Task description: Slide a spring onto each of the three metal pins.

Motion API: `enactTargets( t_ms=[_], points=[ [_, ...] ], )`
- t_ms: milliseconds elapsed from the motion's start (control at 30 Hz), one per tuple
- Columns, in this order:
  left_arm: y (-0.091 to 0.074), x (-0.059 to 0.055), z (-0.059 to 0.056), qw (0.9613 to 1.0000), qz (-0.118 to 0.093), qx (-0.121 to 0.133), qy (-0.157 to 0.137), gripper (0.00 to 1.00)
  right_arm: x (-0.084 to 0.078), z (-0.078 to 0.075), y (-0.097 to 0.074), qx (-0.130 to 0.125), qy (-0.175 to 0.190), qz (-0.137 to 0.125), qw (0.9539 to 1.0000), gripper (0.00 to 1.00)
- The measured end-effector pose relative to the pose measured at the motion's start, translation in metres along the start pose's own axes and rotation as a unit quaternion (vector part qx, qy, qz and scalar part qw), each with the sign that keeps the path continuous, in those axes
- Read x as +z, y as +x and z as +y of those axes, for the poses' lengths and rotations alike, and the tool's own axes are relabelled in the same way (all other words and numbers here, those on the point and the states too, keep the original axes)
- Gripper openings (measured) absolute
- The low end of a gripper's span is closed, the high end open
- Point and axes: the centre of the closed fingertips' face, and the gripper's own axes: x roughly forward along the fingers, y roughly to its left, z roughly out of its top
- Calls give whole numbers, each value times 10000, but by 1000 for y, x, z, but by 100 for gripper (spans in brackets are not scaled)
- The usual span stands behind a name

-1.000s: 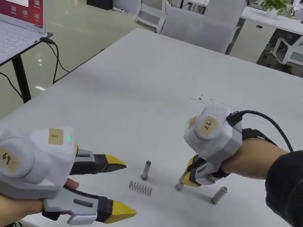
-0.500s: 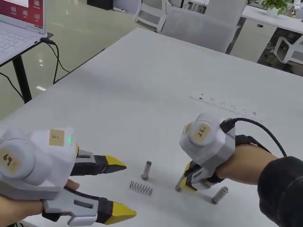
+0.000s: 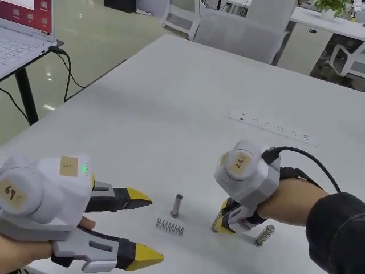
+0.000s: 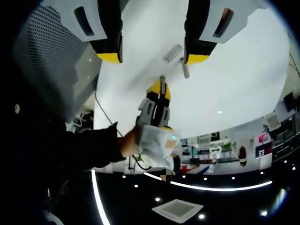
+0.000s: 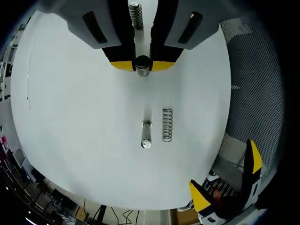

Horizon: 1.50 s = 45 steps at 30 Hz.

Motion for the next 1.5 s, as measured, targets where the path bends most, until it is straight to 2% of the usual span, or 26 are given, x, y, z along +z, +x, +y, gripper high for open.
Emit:
enactTargets(
  t_ms=[300,800,1500],
  points=[
    [1,-1,-1,10000,25,-15,10,47,-5,2,3,13,34,62,10000,10],
    [0,0,-3,10000,36,-10,23,47,-7,0,1,-100,144,27,9998,19],
    [1,-1,-4,9999,86,-54,85,46,-7,7,-19,-300,300,-230,9988,24]
  ],
)
